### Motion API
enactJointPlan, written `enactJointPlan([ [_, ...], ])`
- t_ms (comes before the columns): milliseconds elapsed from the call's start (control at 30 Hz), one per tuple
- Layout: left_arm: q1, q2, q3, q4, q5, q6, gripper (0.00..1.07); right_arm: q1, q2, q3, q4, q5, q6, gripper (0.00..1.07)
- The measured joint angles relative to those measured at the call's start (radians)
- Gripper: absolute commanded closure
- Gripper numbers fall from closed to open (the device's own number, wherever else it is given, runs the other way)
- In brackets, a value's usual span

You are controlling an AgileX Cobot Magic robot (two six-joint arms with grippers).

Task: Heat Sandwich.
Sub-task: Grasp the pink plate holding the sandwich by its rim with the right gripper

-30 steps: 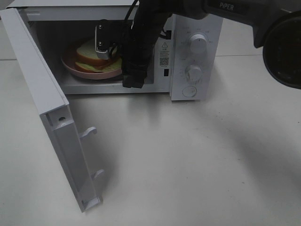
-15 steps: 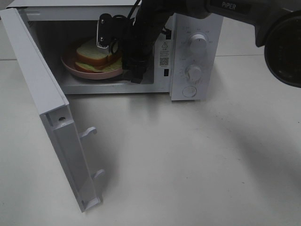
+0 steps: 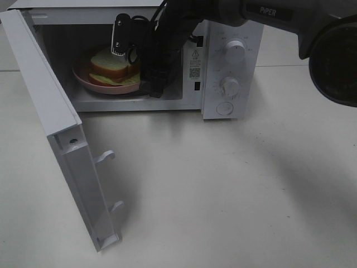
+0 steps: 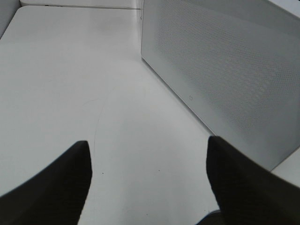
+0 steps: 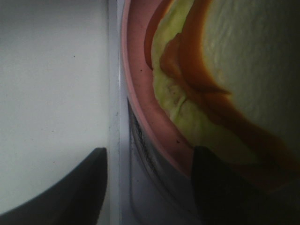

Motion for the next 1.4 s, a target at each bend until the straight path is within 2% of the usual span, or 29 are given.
enactJointPlan([
  [433, 0.000, 0.000, 0.000, 0.000, 0.000, 0.000, 0.40, 0.000, 0.048, -0.002, 0.010, -0.054, 0.000, 0.52],
  [633, 0.000, 0.000, 0.000, 0.000, 0.000, 0.000, 0.40, -0.017, 0.068, -0.002, 0.051, -0.077, -0.001, 0.54],
  [1067, 0.000, 0.000, 0.000, 0.000, 0.000, 0.000, 0.40, -0.045, 0.094, -0.006, 0.052, -0.102, -0.038, 0.56],
  [1267, 0.000, 0.000, 0.000, 0.000, 0.000, 0.000, 0.40, -0.045, 0.111, -0.015, 0.062, -0.108, -0.056, 0.61],
  [1400, 0.000, 0.000, 0.000, 0.000, 0.000, 0.000, 0.40, -0.045, 0.125, -0.020, 0.066, -0.121, -0.074, 0.72],
])
